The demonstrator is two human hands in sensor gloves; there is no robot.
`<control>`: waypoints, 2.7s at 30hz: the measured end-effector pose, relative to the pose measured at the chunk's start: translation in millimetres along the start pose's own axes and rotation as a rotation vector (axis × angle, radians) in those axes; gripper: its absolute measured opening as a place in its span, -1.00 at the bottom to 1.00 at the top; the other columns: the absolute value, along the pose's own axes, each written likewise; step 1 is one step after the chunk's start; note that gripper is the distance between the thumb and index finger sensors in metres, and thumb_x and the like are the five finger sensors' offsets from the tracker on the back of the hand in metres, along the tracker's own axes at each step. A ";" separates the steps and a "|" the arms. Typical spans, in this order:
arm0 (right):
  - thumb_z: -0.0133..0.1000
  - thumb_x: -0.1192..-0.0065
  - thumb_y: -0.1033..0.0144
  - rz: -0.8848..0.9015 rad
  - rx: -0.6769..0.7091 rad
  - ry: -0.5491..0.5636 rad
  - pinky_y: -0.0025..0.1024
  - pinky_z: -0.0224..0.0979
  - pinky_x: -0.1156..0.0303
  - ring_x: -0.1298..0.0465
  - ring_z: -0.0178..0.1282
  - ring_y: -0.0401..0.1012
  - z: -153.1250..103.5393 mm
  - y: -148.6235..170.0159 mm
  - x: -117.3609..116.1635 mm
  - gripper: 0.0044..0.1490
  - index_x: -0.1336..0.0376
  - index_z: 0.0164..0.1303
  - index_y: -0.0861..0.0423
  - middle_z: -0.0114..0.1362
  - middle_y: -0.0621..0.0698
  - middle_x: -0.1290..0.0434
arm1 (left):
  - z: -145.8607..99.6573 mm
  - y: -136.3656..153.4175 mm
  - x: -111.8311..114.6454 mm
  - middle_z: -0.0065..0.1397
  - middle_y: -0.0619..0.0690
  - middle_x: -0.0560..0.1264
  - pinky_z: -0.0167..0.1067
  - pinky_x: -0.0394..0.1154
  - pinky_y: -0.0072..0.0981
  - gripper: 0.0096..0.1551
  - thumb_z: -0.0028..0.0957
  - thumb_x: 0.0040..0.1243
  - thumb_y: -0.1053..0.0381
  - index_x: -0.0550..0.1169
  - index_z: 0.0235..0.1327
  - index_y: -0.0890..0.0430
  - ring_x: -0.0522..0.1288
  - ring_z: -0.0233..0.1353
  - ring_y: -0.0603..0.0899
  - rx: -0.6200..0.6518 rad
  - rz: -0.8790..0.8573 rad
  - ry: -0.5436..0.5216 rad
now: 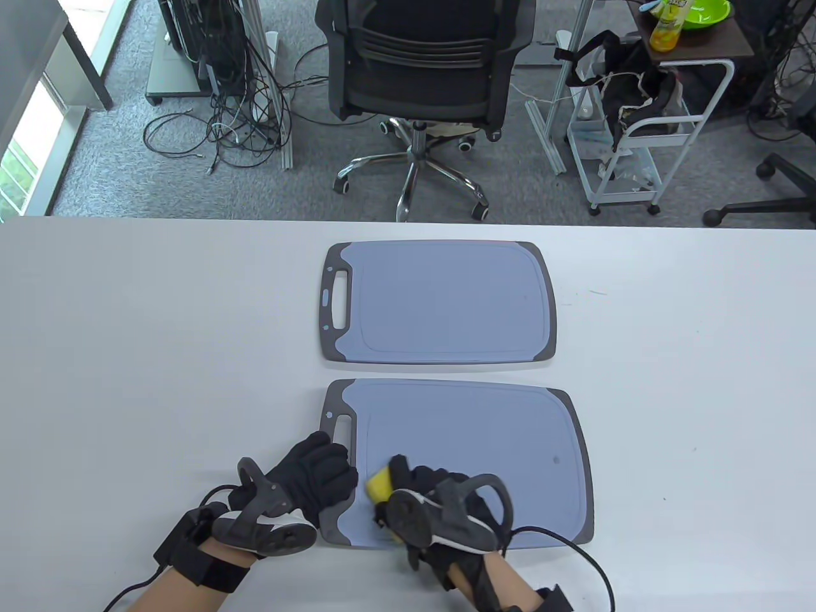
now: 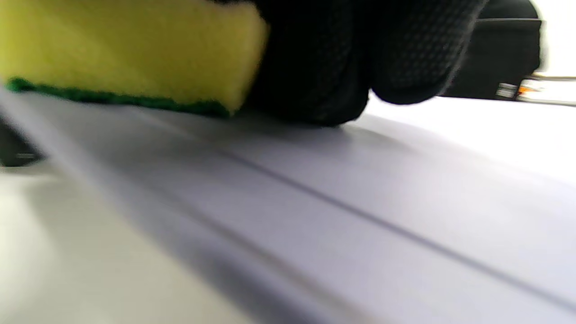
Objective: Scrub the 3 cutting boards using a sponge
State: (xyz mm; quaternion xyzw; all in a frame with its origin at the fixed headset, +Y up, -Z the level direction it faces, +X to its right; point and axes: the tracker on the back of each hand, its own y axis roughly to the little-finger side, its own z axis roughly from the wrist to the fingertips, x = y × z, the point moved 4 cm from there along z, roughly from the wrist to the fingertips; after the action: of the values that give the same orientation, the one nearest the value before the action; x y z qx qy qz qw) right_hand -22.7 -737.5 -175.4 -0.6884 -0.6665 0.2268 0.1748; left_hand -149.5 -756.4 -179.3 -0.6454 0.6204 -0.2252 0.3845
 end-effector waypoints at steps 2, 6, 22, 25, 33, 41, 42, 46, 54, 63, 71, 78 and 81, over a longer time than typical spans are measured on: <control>0.09 -0.06 -0.26 -0.070 -0.011 -0.010 -0.12 0.15 -0.53 -0.58 -0.06 -0.16 1.1 -0.8 0.9 -0.04 -0.18 0.52 0.19 0.10 0.03 -0.52 | -0.2 0.3 -0.4 0.36 -0.20 0.43 0.56 0.26 0.16 -0.54 0.24 0.35 -0.08 0.35 0.28 -0.13 0.42 0.56 0.06 -0.004 0.000 -0.004; 0.08 -0.09 -0.25 0.005 -0.191 -0.016 -0.09 0.14 -0.51 -0.58 -0.06 -0.13 -18.6 56.5 -7.7 -0.05 -0.18 0.53 0.16 0.11 0.05 -0.51 | -0.4 -1.6 -0.6 0.36 -0.20 0.43 0.56 0.26 0.17 -0.53 0.24 0.35 -0.08 0.35 0.29 -0.13 0.42 0.56 0.06 0.001 0.007 -0.004; 0.09 -0.12 -0.23 0.081 -0.342 -0.005 -0.07 0.14 -0.49 -0.56 -0.07 -0.11 -38.4 103.5 -16.5 -0.04 -0.19 0.52 0.21 0.09 0.09 -0.50 | -0.1 -0.6 0.3 0.37 -0.18 0.42 0.56 0.24 0.18 -0.53 0.25 0.34 -0.07 0.34 0.29 -0.12 0.41 0.56 0.08 -0.004 0.000 0.009; 0.08 -0.08 -0.26 -0.003 -0.092 0.028 -0.10 0.14 -0.50 -0.56 -0.06 -0.14 -10.0 22.1 -6.5 -0.04 -0.18 0.53 0.18 0.09 0.06 -0.50 | 0.0 -0.8 0.4 0.37 -0.18 0.43 0.56 0.25 0.18 -0.53 0.24 0.35 -0.07 0.35 0.29 -0.12 0.42 0.56 0.07 -0.004 0.004 0.010; 0.08 -0.08 -0.25 -0.011 -0.233 -0.021 -0.10 0.14 -0.51 -0.58 -0.05 -0.14 -28.0 62.1 -10.5 -0.05 -0.17 0.54 0.15 0.11 0.04 -0.51 | 0.2 -0.5 0.5 0.37 -0.18 0.43 0.56 0.25 0.18 -0.53 0.24 0.35 -0.07 0.35 0.29 -0.13 0.41 0.56 0.07 -0.006 0.001 0.009; 0.10 -0.08 -0.21 0.076 -0.845 -0.057 -0.08 0.12 -0.50 -0.57 -0.07 -0.12 -143.8 240.8 -42.0 -0.05 -0.17 0.52 0.21 0.09 0.07 -0.51 | 1.4 -0.1 1.2 0.38 -0.18 0.41 0.57 0.23 0.18 -0.53 0.25 0.33 -0.07 0.33 0.30 -0.13 0.40 0.57 0.07 -0.009 -0.002 0.017; 0.10 -0.14 -0.17 0.122 -0.829 -0.022 -0.04 0.11 -0.49 -0.57 -0.08 -0.08 -139.9 236.9 -41.2 -0.05 -0.19 0.51 0.26 0.08 0.14 -0.51 | 1.4 -0.1 1.2 0.38 -0.19 0.41 0.57 0.23 0.18 -0.53 0.25 0.33 -0.07 0.33 0.30 -0.13 0.40 0.57 0.07 -0.009 -0.002 0.017; 0.09 -0.11 -0.22 0.043 -0.545 -0.021 -0.09 0.11 -0.52 -0.58 -0.09 -0.13 -86.5 169.4 -27.6 -0.04 -0.20 0.50 0.24 0.07 0.09 -0.52 | 1.5 0.0 1.0 0.38 -0.18 0.41 0.57 0.23 0.18 -0.53 0.25 0.33 -0.07 0.33 0.30 -0.13 0.40 0.57 0.07 -0.010 -0.001 0.017; 0.08 -0.10 -0.26 -0.016 -0.007 -0.003 -0.11 0.14 -0.52 -0.58 -0.07 -0.15 0.3 -7.2 0.3 -0.02 -0.18 0.52 0.20 0.08 0.05 -0.52 | 1.8 0.0 0.9 0.37 -0.18 0.42 0.56 0.25 0.18 -0.53 0.25 0.34 -0.07 0.34 0.29 -0.13 0.41 0.57 0.07 -0.010 0.002 0.016; 0.08 -0.10 -0.24 0.020 -0.487 -0.053 -0.09 0.13 -0.52 -0.59 -0.07 -0.13 -73.0 144.1 -23.4 -0.05 -0.19 0.52 0.17 0.09 0.04 -0.52 | 2.3 0.0 1.2 0.38 -0.18 0.42 0.56 0.24 0.18 -0.53 0.25 0.34 -0.08 0.33 0.30 -0.13 0.40 0.57 0.07 -0.010 0.001 0.018; 0.09 -0.14 -0.20 0.074 -0.754 -0.081 -0.06 0.10 -0.51 -0.59 -0.10 -0.09 -129.2 219.1 -36.3 -0.02 -0.19 0.49 0.28 0.07 0.12 -0.53 | 2.6 0.7 1.6 0.38 -0.18 0.41 0.57 0.23 0.18 -0.53 0.26 0.33 -0.07 0.33 0.30 -0.13 0.39 0.58 0.07 -0.015 -0.002 0.021; 0.07 -0.08 -0.32 0.060 -0.134 0.006 -0.17 0.04 -0.56 -0.60 -0.19 -0.20 -23.6 25.7 -6.7 0.02 -0.21 0.48 0.24 -0.03 0.03 -0.55 | 4.1 2.4 3.4 0.38 -0.19 0.41 0.56 0.23 0.18 -0.53 0.25 0.33 -0.06 0.33 0.30 -0.13 0.39 0.58 0.06 -0.034 0.009 0.042; 0.06 -0.06 -0.36 -0.041 -0.013 0.031 -0.20 0.02 -0.58 -0.61 -0.21 -0.24 -8.5 -26.6 0.3 0.04 -0.21 0.48 0.23 -0.06 -0.01 -0.56 | 4.5 3.3 3.9 0.38 -0.19 0.41 0.56 0.22 0.18 -0.53 0.26 0.33 -0.05 0.32 0.30 -0.12 0.39 0.58 0.06 -0.045 0.012 0.047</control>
State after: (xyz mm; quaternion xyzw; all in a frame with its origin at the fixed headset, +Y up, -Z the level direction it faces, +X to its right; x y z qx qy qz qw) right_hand -40.4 -735.3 -153.9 -0.6792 -0.6790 0.2080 0.1854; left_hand -147.7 -759.0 -185.3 -0.6449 0.6379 -0.2240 0.3565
